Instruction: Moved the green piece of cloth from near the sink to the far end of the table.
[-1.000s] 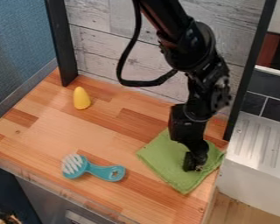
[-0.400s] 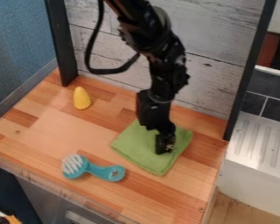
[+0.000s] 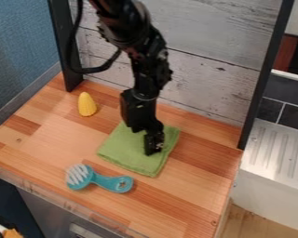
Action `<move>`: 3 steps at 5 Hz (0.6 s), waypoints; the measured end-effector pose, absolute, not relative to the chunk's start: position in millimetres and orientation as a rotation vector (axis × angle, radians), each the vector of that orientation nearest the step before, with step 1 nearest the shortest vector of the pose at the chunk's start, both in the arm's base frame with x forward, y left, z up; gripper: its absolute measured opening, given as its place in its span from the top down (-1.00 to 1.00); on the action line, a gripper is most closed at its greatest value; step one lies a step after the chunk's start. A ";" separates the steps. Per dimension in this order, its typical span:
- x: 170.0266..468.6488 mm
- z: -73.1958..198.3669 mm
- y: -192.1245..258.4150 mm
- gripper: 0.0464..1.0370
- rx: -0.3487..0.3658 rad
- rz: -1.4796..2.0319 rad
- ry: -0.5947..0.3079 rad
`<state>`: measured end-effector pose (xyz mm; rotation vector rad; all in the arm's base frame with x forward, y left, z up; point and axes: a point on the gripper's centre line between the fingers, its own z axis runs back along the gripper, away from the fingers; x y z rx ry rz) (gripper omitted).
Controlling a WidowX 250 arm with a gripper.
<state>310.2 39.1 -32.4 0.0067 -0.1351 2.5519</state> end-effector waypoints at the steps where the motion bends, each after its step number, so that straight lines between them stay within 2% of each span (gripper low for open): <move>1: 301.0 -34.0 50.1 -0.93 0.029 2.608 -0.128; 3: 264.6 -31.1 83.0 -0.93 0.094 2.796 -0.117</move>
